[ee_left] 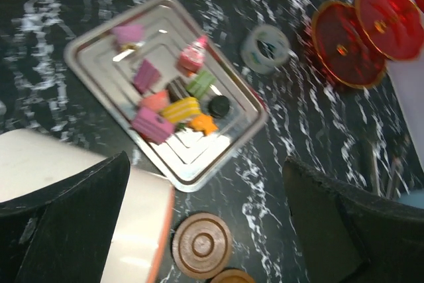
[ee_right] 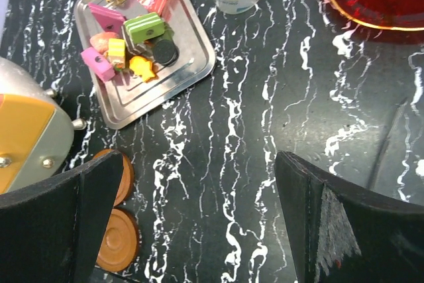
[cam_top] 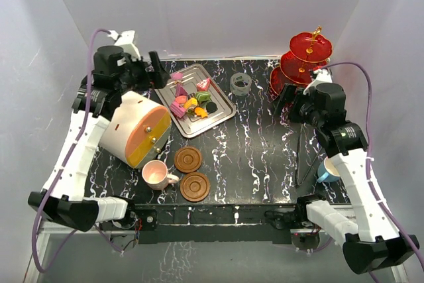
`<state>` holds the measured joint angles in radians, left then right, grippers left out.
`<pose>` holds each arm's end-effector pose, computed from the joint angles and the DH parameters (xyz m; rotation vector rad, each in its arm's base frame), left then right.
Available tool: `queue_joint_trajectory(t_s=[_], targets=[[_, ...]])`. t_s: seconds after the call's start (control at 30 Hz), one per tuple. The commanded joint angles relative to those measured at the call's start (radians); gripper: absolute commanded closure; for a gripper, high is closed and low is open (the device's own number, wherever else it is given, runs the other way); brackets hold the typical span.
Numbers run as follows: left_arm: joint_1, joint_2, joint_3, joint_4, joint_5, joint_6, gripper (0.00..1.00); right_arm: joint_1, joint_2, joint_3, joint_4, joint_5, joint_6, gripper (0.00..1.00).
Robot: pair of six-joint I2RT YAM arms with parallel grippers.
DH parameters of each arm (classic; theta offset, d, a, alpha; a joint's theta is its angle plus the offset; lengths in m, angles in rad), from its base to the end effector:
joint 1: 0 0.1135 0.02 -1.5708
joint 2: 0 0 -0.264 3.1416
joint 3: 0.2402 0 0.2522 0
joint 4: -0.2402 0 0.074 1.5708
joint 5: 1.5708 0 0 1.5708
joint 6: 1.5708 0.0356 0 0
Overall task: Serve the afternoon tea
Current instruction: Move the distractor to the center of the board.
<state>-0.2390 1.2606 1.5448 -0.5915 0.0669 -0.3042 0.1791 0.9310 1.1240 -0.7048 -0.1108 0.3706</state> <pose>0.2541 -0.0644 0.4580 -0.0154 1.9005 -0.4343 0.1830 0.0371 0.3776 0.1335 2.1063 0.4476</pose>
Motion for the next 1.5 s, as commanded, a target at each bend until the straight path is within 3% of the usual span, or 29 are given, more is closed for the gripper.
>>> queue_joint_trajectory(t_s=[0.0,0.2,0.37,0.63,1.07,1.23,1.47], targets=[[-0.072,0.041,0.012,0.041,0.229,0.046,0.01,-0.02,-0.035,-0.042,0.119,-0.098,0.07,0.02],[-0.23,0.092,-0.064,0.009,0.28,0.1,0.01,-0.029,-0.035,-0.077,0.142,-0.145,0.103,0.02],[-0.298,0.079,-0.172,0.001,0.286,0.115,0.01,-0.032,-0.03,-0.097,0.156,-0.169,0.124,0.02],[-0.318,0.001,-0.353,-0.002,0.098,0.156,0.01,-0.034,-0.006,-0.11,0.157,-0.191,0.164,0.02],[-0.294,0.103,-0.359,0.007,-0.503,0.102,0.01,-0.036,0.013,-0.123,0.147,-0.21,0.2,0.01],[-0.203,0.103,-0.364,-0.014,-0.58,0.059,0.01,-0.035,0.021,-0.129,0.143,-0.219,0.203,0.02],[-0.072,0.098,-0.379,0.023,-0.545,0.047,0.01,-0.036,0.042,-0.127,0.14,-0.228,0.206,0.02]])
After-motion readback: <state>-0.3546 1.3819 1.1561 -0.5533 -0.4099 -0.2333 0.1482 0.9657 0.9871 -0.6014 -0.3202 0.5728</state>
